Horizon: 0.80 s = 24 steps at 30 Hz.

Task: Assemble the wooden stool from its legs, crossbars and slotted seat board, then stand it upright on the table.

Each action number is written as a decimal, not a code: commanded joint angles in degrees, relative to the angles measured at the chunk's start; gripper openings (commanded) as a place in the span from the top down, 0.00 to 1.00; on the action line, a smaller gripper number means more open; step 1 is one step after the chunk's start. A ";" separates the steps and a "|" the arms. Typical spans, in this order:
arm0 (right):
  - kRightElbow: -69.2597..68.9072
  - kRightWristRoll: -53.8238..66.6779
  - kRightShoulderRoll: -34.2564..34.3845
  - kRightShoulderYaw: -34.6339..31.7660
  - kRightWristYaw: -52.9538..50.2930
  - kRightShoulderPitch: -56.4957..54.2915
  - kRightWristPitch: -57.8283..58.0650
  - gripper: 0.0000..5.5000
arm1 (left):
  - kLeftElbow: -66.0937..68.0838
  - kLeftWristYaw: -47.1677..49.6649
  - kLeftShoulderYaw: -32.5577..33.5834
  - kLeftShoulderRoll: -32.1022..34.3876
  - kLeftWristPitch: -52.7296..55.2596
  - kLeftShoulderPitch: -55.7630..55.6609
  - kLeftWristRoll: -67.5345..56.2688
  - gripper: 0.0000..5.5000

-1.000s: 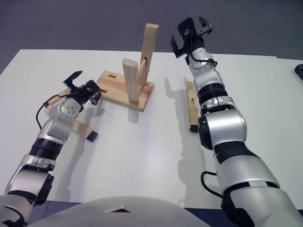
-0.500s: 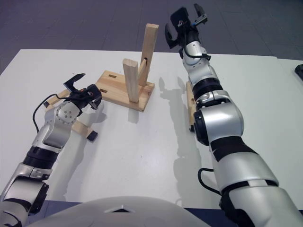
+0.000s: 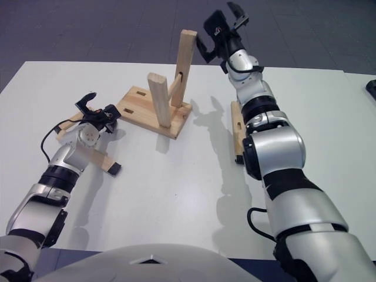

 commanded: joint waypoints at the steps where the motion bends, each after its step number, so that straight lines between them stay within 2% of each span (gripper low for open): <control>1: -1.02 3.03 1.58 -0.86 10.76 -0.02 -4.47 0.02 | 5.71 -0.12 -2.27 -1.21 -3.01 -2.14 0.45 0.03; 9: -5.02 6.35 2.78 0.30 29.67 3.17 -11.33 0.02 | 16.31 2.66 -5.16 -0.26 -9.90 -7.41 1.95 0.03; 14: -9.96 8.99 3.75 0.35 36.31 6.23 -13.00 0.02 | 18.83 3.76 -5.98 -0.03 -12.41 -9.04 2.32 0.03; 17: -14.55 10.56 3.69 0.10 37.55 9.13 -12.38 0.02 | 18.29 3.63 -6.11 -0.76 -13.10 -9.21 1.98 0.03; 24: -21.25 10.47 3.08 -0.25 31.94 15.08 -8.63 0.02 | 17.67 4.01 -6.53 -3.84 -12.40 -8.30 1.56 0.03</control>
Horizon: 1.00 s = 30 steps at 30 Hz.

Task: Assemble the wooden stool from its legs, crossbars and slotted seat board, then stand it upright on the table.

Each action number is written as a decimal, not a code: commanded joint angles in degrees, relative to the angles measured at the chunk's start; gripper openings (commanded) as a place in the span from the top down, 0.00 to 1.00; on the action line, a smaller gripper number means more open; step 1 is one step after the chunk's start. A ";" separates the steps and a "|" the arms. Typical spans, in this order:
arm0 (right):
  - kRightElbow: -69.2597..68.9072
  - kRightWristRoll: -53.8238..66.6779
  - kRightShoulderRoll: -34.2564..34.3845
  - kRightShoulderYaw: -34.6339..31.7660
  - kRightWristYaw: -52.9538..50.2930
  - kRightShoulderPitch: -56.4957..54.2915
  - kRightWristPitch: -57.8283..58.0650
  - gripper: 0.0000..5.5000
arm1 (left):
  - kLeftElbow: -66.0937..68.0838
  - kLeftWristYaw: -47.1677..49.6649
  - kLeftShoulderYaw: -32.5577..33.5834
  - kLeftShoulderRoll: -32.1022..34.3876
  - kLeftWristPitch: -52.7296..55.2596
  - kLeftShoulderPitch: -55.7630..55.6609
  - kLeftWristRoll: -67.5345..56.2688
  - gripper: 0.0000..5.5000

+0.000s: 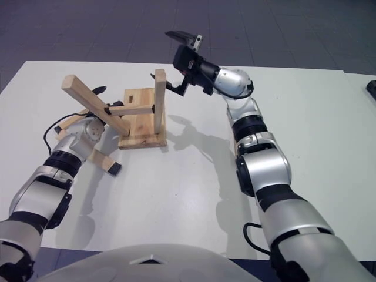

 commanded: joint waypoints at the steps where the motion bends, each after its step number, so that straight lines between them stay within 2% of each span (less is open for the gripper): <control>1: -3.51 -0.12 -0.54 -0.12 -3.31 2.94 2.58 0.02 | 0.48 -0.65 -1.09 -2.80 0.56 1.10 -0.23 0.03; 5: -5.34 -3.33 -1.04 0.36 -11.57 4.48 6.34 0.02 | 1.78 0.54 -0.35 -3.71 1.22 0.60 -0.76 0.03; 9: -6.02 -8.67 -1.76 -1.72 -30.61 5.88 16.82 0.02 | 0.75 3.92 4.79 -3.96 4.57 0.95 -4.50 0.03; 12: -14.04 -8.38 -0.53 -6.28 -42.12 10.90 28.26 0.02 | -5.98 7.46 14.05 -4.26 9.91 4.54 -11.79 0.03; 13: -20.02 -8.15 0.54 -8.22 -44.98 14.12 33.67 0.02 | -11.17 10.22 19.66 -4.36 12.44 7.44 -14.95 0.03; 16: -38.27 -7.27 4.46 -11.40 -49.33 23.03 49.57 0.02 | -33.94 14.73 35.14 -5.36 21.41 17.83 -21.79 0.03; 18: -46.55 -7.11 7.23 -8.83 -47.93 26.61 55.32 0.02 | -49.01 13.32 39.13 -6.61 26.29 23.13 -23.19 0.03; 21: -54.67 -7.94 12.22 -1.08 -45.26 28.91 60.24 0.02 | -68.17 7.94 34.20 -8.38 33.86 28.41 -22.17 0.03; 23: -59.93 -8.25 15.49 3.64 -44.30 30.28 63.62 0.02 | -75.89 5.81 26.19 -10.32 39.23 29.01 -19.36 0.03; 25: -64.80 -8.68 18.28 7.64 -43.99 31.89 67.43 0.02 | -78.24 5.75 18.49 -12.88 42.41 27.77 -15.60 0.03; 30: -69.40 -10.93 18.48 9.43 -44.05 32.84 73.02 0.02 | -78.01 4.86 11.05 -15.97 47.49 24.00 -12.43 0.03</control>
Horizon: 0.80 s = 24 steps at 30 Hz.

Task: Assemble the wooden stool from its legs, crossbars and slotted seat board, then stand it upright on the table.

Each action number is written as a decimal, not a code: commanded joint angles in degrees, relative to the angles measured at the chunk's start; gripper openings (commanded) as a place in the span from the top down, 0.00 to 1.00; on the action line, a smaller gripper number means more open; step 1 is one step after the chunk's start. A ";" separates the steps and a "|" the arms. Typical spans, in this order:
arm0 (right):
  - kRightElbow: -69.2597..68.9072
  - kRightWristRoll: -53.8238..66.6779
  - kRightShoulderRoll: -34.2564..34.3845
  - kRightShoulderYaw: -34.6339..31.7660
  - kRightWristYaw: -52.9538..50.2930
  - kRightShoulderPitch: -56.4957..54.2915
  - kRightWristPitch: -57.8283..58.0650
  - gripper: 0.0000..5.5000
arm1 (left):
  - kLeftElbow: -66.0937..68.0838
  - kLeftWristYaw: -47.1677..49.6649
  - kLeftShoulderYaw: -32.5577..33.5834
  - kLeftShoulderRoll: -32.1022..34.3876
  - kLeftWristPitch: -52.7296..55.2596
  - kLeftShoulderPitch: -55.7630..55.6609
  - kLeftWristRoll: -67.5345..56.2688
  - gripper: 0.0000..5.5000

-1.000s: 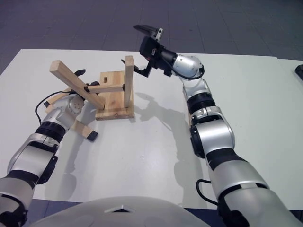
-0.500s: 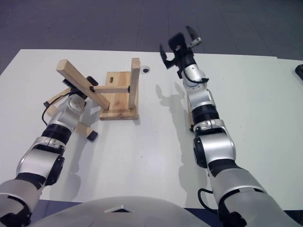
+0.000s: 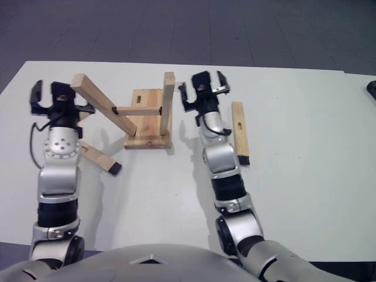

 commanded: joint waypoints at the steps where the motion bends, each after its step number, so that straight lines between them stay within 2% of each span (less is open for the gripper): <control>1: -5.89 -0.45 0.95 2.88 1.79 0.22 5.55 0.02 | -3.16 -3.29 -8.93 -2.73 5.57 -3.46 2.20 0.03; 8: -3.85 -3.58 -1.03 0.70 -1.03 -1.05 6.43 0.02 | 5.09 -0.63 -7.03 -4.07 5.69 -3.78 3.36 0.03; 10: -2.67 -5.23 -1.41 -2.61 -4.29 -0.93 8.50 0.02 | 6.22 1.37 -1.54 -6.40 5.97 -2.35 1.21 0.03; 13: -2.69 -6.22 -1.38 -13.18 -11.86 -0.55 12.82 0.02 | 3.56 6.87 15.59 -12.03 6.67 -3.71 -5.50 0.03; 15: -3.79 -6.03 -2.48 -16.50 -13.24 0.04 13.59 0.02 | 1.43 7.37 19.92 -12.18 4.10 -5.05 -8.36 0.03; 16: -4.39 -5.65 -2.99 -16.31 -12.52 0.22 13.40 0.02 | 0.36 5.79 18.66 -11.36 2.31 -5.44 -9.10 0.03; 19: -7.72 -3.07 -2.58 -10.08 -7.06 0.14 10.39 0.02 | -3.18 -3.44 4.39 -8.58 -2.80 -5.77 -9.92 0.03; 21: -10.22 -1.67 -0.73 -4.68 -4.14 0.34 9.32 0.02 | -3.34 -5.97 -4.59 -9.23 -3.19 -4.53 -8.97 0.03; 24: -11.37 -0.98 1.89 -1.78 -3.55 0.75 10.16 0.02 | -1.38 -5.30 -10.48 -9.94 -1.92 -2.49 -6.11 0.03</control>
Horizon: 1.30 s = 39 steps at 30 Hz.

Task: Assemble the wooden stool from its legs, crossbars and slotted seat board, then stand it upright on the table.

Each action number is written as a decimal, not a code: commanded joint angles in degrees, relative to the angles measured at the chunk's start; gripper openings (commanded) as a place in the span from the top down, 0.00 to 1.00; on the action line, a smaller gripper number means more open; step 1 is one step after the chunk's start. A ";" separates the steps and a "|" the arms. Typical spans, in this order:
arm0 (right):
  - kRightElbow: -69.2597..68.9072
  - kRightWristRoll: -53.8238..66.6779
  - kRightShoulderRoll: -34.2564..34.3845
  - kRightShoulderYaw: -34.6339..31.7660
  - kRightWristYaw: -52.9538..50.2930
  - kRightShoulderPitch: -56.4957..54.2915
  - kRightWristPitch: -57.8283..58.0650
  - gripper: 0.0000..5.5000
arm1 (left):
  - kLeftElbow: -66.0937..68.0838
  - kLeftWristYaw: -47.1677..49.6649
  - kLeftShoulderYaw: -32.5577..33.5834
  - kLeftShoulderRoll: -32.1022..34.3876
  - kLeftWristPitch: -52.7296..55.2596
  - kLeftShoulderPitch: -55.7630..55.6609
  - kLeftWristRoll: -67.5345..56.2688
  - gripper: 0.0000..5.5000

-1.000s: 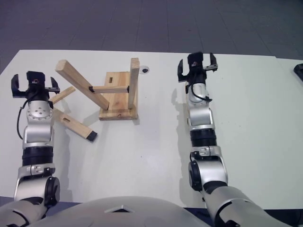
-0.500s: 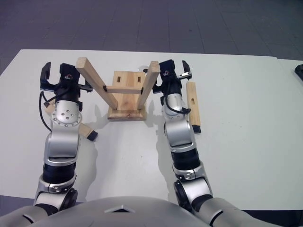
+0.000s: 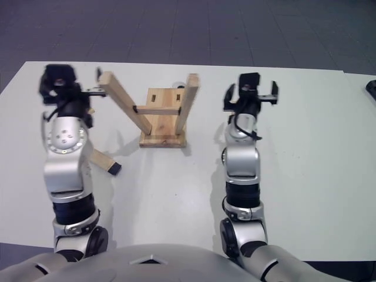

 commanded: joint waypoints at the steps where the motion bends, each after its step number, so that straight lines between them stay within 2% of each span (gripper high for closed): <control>1: -2.61 1.38 3.38 5.92 2.57 0.06 0.13 0.02 | 2.44 -1.40 -10.09 -0.37 1.92 2.98 2.91 0.03; 7: 1.44 -2.03 0.74 4.33 1.07 0.64 0.42 0.02 | 10.91 1.44 -3.27 -1.19 5.35 2.20 3.81 0.03; 11: 5.08 -2.19 -2.11 0.54 -0.08 0.59 -0.78 0.02 | 11.54 6.40 8.73 -5.04 3.08 -1.35 -1.70 0.03; 14: 6.81 -1.37 -4.11 -2.89 -0.45 0.41 -2.63 0.02 | 8.56 6.34 16.05 -4.35 -5.04 -11.62 -9.47 0.03; 17: 8.78 -0.80 -5.92 -5.08 -0.55 0.28 -4.75 0.02 | 4.89 4.00 19.67 -1.74 -10.64 -23.81 -16.68 0.03; 19: 9.60 -0.76 -6.91 -6.25 -0.75 0.46 -5.38 0.02 | 2.55 2.09 18.57 -1.17 -11.67 -27.10 -19.18 0.03; 21: 10.09 -0.61 -7.74 -7.53 -0.96 0.30 -5.99 0.02 | 0.78 -0.12 13.82 -0.93 -10.18 -24.55 -19.09 0.03; 24: 10.26 -0.44 -8.58 -8.67 -1.10 -0.22 -6.28 0.02 | 4.46 0.42 4.30 -2.65 -4.72 -9.04 -15.63 0.03; 26: 10.56 -0.33 -8.86 -8.89 -0.90 -0.58 -6.31 0.02 | 9.20 0.29 -2.79 -1.70 -6.53 1.42 -12.52 0.03; 28: 10.75 -0.25 -8.91 -8.71 -0.62 -0.76 -6.44 0.02 | 12.60 0.05 -5.94 -1.21 -10.68 5.94 -10.56 0.03; 36: 12.13 -0.03 -8.69 -8.08 -0.37 0.43 -7.67 0.02 | 11.95 -2.47 -5.44 -4.63 -23.82 -6.22 -13.23 0.03; 39: 12.42 0.28 -8.87 -8.09 -0.46 0.40 -8.24 0.02 | 9.09 2.23 0.12 -5.07 -24.08 -10.62 -12.35 0.03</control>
